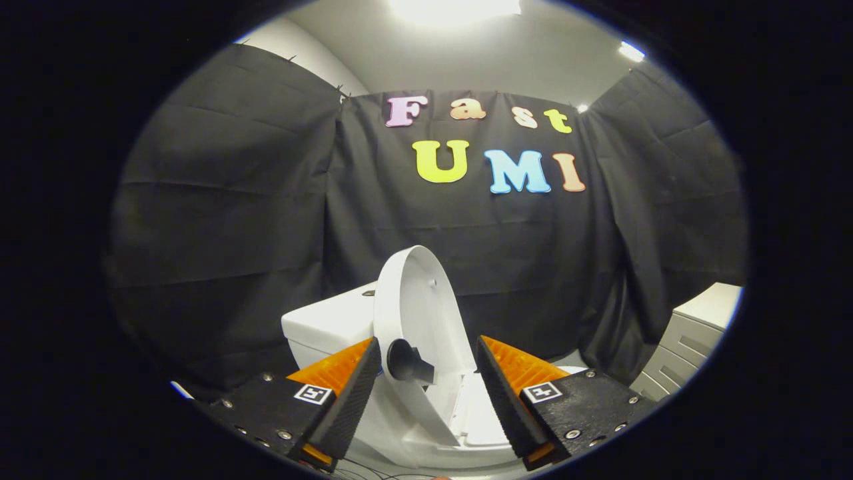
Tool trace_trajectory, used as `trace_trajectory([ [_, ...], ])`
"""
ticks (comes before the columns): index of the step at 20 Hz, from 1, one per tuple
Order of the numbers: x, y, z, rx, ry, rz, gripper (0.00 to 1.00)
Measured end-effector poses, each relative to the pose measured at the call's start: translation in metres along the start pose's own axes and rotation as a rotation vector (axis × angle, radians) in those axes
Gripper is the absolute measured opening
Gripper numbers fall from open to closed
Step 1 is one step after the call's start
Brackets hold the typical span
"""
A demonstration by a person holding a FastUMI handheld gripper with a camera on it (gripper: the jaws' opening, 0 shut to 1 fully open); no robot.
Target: Open the toilet lid.
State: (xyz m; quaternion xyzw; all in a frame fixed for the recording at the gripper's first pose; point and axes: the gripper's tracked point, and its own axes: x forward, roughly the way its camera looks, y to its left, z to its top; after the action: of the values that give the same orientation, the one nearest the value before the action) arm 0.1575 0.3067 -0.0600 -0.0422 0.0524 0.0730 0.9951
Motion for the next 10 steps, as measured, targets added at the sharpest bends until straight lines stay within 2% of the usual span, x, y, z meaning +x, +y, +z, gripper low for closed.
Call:
trace_trajectory([
  [4,-0.024,-0.022,0.025,0.016,-0.050,0.035,0.93],
  [10,-0.045,-0.082,0.040,0.011,-0.043,-0.007,0.93],
])
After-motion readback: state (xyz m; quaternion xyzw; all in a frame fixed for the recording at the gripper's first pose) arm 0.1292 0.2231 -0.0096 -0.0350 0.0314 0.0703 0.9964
